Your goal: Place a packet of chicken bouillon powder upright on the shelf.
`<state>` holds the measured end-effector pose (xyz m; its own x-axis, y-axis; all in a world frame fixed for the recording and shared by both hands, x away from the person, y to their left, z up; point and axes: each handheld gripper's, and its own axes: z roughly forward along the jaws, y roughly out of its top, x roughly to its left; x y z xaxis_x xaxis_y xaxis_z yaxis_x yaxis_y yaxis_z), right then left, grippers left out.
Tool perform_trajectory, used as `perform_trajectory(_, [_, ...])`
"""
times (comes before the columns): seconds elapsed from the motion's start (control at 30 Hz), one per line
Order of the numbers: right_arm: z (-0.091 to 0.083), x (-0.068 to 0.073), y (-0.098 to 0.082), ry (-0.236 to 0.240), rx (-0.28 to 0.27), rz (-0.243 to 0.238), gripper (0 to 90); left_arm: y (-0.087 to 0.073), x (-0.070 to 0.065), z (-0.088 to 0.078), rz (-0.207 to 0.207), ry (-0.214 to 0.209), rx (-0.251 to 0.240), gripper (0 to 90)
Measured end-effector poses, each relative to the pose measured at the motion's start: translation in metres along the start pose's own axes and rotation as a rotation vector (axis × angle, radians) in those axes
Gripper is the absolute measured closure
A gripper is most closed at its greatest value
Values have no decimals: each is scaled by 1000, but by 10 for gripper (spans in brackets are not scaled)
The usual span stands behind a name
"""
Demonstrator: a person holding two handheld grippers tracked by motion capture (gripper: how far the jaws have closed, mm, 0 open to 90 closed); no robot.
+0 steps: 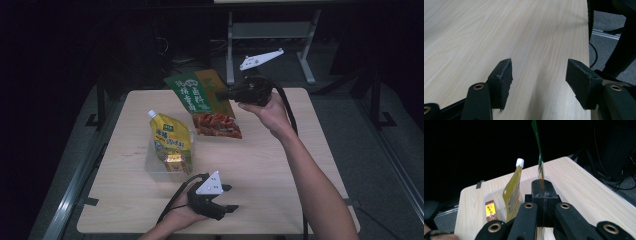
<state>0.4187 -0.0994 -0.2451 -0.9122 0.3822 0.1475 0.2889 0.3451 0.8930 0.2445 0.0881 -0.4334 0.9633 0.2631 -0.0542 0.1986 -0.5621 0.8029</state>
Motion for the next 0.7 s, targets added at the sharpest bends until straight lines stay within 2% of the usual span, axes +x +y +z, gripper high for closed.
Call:
perform_trajectory(0.2, [21,1,13,16,4,-17,900,0,1,-1,1,0,-2,359])
perform_trajectory(0.23, [29,0,16,28,2,-13,900,0,1,-1,6,1,-3,357])
perform_trajectory(0.27, [29,0,16,28,2,-13,900,0,1,-1,6,1,-3,356])
perform_trajectory(0.37, [49,-1,18,41,4,-10,900,0,3,-3,19,5,5,353])
perform_trajectory(0.43, [54,-2,18,41,4,-10,900,0,2,-4,28,7,6,352])
perform_trajectory(0.53, [73,-4,21,57,5,-4,900,0,2,-5,27,7,5,348])
perform_trajectory(0.7, [90,-7,21,59,-1,8,900,0,3,-9,32,11,2,347])
